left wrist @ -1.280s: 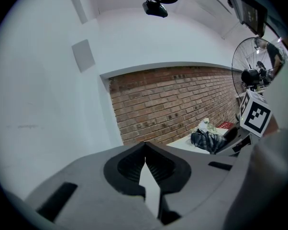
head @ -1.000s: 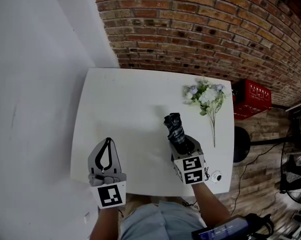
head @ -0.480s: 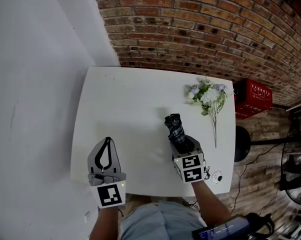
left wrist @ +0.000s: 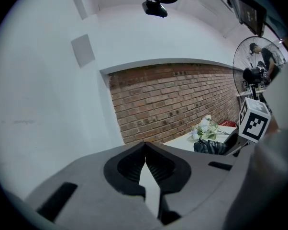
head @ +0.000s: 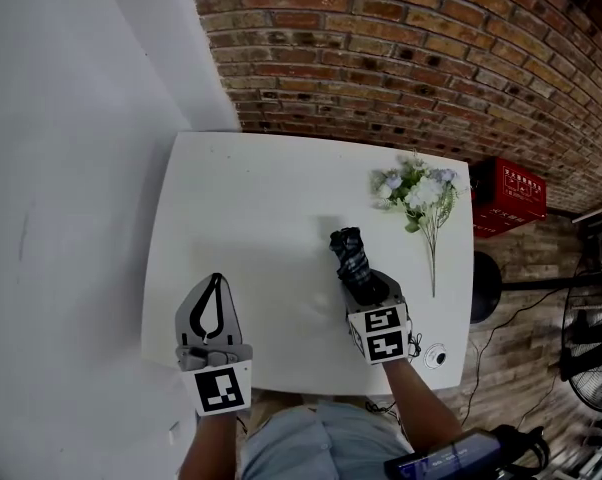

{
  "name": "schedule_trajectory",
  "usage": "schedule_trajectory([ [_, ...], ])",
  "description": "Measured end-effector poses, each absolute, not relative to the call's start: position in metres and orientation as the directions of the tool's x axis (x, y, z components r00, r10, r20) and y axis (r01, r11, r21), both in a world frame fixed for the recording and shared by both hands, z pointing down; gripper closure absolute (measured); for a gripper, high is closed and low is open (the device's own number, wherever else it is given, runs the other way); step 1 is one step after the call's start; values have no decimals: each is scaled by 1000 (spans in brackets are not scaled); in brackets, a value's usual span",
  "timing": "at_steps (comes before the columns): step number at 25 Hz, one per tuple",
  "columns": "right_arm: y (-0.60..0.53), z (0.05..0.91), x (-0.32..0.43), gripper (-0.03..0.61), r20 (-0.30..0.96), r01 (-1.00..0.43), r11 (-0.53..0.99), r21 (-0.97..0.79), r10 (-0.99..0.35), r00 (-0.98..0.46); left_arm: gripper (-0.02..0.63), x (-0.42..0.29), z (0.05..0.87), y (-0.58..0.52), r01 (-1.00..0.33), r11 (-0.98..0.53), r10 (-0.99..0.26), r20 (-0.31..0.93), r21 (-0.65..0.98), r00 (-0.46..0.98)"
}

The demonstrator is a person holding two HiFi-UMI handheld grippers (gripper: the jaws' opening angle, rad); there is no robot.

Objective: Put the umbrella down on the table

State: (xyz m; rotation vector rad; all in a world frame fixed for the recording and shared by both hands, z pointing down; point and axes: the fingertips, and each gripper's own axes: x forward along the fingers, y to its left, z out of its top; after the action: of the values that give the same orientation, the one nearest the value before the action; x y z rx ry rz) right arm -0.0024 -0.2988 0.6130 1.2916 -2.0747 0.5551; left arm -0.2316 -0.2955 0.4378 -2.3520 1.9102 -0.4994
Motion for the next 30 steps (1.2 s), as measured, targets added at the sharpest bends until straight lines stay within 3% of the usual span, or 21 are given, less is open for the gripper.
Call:
schedule_trajectory([
  [23, -304, 632, -3, 359, 779, -906, 420, -59, -548, -305, 604, -236, 439, -299, -944, -213, -965, 209, -253, 162],
  [30, -305, 637, 0, 261, 797, -905, 418, -72, -521, -304, 604, -236, 438, -294, -942, -214, -963, 215, -259, 160],
])
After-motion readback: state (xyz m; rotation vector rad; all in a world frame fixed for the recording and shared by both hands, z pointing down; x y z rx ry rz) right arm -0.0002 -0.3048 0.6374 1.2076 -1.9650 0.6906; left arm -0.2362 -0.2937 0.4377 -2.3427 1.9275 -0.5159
